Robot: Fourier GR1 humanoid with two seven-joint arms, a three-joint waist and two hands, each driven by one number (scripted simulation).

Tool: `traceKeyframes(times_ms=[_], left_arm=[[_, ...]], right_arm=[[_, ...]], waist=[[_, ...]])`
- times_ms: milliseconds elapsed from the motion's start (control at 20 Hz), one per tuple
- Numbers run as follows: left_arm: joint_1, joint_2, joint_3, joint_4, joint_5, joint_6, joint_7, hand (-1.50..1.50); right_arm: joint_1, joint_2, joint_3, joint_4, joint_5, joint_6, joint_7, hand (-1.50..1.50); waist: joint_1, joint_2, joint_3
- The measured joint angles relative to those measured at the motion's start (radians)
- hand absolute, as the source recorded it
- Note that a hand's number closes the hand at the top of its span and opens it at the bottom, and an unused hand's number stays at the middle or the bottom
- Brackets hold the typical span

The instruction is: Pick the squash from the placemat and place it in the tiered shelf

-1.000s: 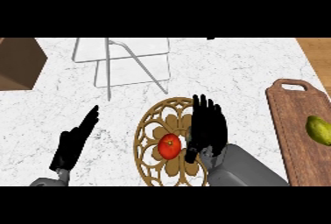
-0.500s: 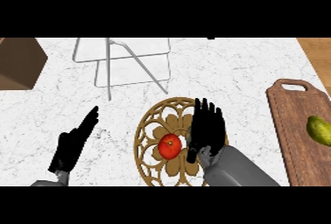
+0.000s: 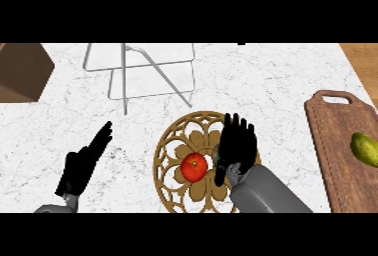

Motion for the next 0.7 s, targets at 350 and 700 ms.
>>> traceKeyframes(times_ms=[350,700], left_arm=[[-0.008,-0.004,0.023,0.000,-0.010,-0.022,0.013,0.00],[-0.015,-0.039,0.028,0.011,-0.046,-0.016,0.012,0.00]], right_arm=[[0.031,0.038,-0.045,0.019,0.055,0.022,-0.071,1.50],[0.022,0.071,-0.059,0.050,0.125,0.014,-0.109,1.50]], waist=[[0.000,-0.007,-0.003],[0.000,-0.009,-0.005]])
